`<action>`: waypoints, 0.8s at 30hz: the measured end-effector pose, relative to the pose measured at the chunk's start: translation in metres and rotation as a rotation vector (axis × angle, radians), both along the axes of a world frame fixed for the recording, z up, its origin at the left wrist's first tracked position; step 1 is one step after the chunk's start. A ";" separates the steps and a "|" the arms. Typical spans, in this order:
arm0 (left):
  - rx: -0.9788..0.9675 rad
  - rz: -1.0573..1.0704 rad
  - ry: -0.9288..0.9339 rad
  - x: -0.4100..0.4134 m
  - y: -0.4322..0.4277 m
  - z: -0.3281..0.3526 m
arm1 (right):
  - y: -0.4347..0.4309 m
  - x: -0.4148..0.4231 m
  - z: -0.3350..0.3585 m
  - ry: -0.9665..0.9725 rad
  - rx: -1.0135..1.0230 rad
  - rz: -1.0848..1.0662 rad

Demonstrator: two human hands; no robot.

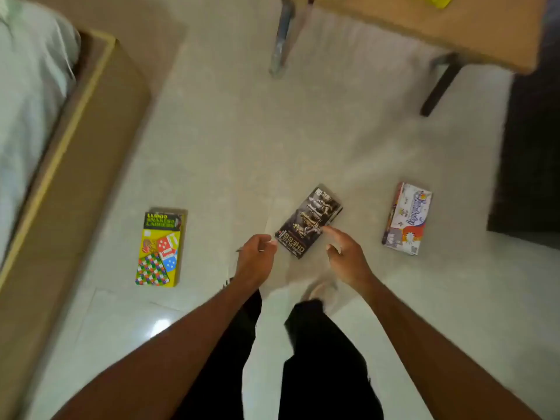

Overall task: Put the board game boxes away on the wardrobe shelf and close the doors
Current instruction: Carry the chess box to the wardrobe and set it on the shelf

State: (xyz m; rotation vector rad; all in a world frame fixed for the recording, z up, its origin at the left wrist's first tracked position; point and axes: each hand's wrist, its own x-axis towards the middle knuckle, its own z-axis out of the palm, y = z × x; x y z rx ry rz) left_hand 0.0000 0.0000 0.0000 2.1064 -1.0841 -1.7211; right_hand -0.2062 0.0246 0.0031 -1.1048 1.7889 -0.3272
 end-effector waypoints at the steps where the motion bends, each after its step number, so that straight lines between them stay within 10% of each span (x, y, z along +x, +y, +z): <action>1: 0.044 0.033 -0.003 -0.011 -0.009 -0.029 | -0.014 -0.008 -0.032 -0.001 0.024 0.018; 12: 0.404 0.353 -0.098 -0.095 -0.007 -0.366 | -0.077 -0.073 -0.398 0.141 0.142 0.611; 20: 0.608 0.581 0.018 -0.124 -0.008 -0.468 | -0.048 -0.098 -0.492 0.335 0.111 0.882; 24: 0.386 0.587 0.012 -0.108 -0.041 -0.460 | -0.046 -0.087 -0.486 0.290 0.157 0.827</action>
